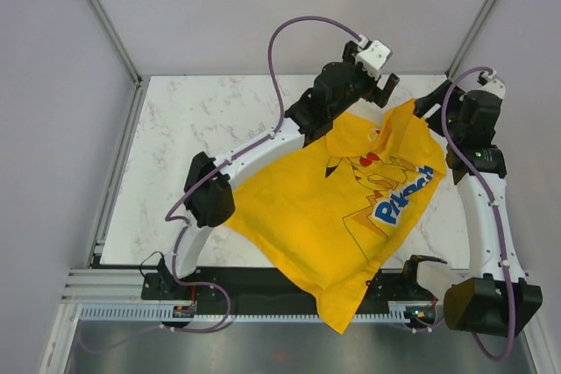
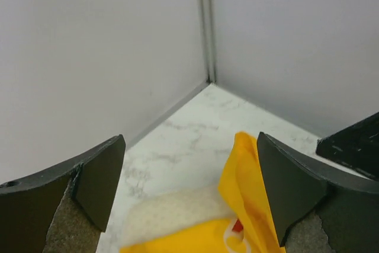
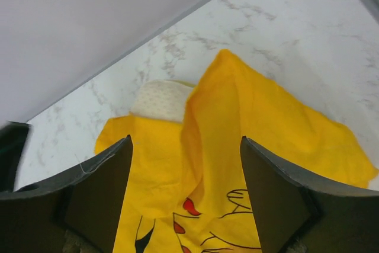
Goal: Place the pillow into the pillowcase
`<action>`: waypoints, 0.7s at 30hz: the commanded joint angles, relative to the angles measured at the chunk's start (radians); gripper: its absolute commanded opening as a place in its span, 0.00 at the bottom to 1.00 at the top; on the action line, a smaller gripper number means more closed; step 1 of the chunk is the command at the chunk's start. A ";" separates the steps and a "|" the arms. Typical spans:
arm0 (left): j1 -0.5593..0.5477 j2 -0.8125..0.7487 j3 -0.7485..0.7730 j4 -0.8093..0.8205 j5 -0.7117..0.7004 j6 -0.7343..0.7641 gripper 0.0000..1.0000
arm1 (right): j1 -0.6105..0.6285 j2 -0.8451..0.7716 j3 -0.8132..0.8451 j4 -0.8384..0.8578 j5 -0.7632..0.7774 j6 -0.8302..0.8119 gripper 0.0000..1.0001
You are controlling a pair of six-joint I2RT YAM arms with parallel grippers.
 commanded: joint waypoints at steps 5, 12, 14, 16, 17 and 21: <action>0.000 -0.515 -0.562 -0.363 -0.344 -0.358 1.00 | 0.146 0.109 -0.006 -0.001 -0.296 -0.120 0.87; 0.052 -0.877 -1.066 -0.448 -0.388 -0.565 1.00 | 0.324 0.130 -0.121 0.044 -0.188 -0.057 0.98; 0.066 -0.944 -1.140 -0.499 -0.382 -0.598 1.00 | 0.328 0.158 -0.140 0.053 -0.187 -0.022 0.96; 0.075 -0.987 -1.210 -0.514 -0.380 -0.623 1.00 | 0.328 0.200 -0.143 0.058 -0.187 0.027 0.94; 0.077 -1.024 -1.233 -0.513 -0.377 -0.629 1.00 | 0.331 0.214 -0.144 0.065 -0.185 0.036 0.94; 0.083 -1.079 -1.324 -0.515 -0.393 -0.644 1.00 | 0.338 0.254 -0.143 0.098 -0.100 0.078 0.93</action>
